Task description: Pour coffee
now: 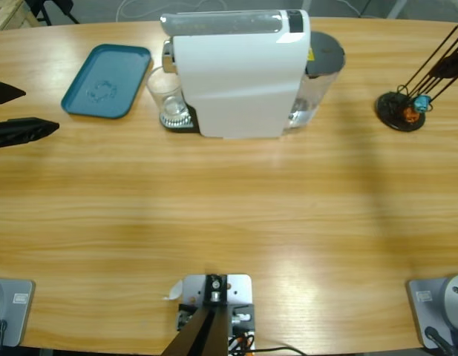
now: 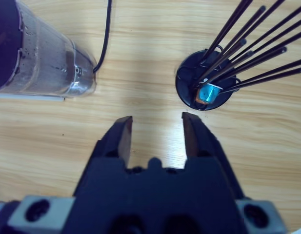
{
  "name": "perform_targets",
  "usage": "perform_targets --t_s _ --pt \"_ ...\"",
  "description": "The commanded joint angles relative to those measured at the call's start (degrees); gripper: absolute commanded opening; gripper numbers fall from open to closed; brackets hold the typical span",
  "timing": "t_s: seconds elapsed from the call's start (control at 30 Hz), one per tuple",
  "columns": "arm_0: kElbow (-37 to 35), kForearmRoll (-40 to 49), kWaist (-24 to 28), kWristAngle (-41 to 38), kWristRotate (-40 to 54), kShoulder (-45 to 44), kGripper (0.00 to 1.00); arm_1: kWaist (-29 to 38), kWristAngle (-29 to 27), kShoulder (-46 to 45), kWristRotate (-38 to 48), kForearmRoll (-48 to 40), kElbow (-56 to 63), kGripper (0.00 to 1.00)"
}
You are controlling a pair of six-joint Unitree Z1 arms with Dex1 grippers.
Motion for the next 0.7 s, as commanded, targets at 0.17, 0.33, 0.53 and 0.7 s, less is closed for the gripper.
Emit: perform_targets --t_s 0.17,0.33,0.53,0.7 --pt "3.94 -1.77 -1.17 0.57 -1.52 3.05 0.904 12.64 -1.27 8.45 -3.72 8.34 -22.28 0.0" --pt "4.24 -1.89 -1.61 0.78 -1.53 4.07 0.905 20.85 -2.91 17.76 -6.67 16.77 -37.1 0.0" --pt "4.07 -2.28 -1.7 0.88 -1.53 4.33 0.906 25.37 -5.32 23.25 -8.29 22.24 -44.85 0.0" --pt "4.05 -1.89 -1.84 1.39 -1.53 3.65 0.908 26.97 -5.18 25.64 -10.43 23.21 -46.9 0.0"
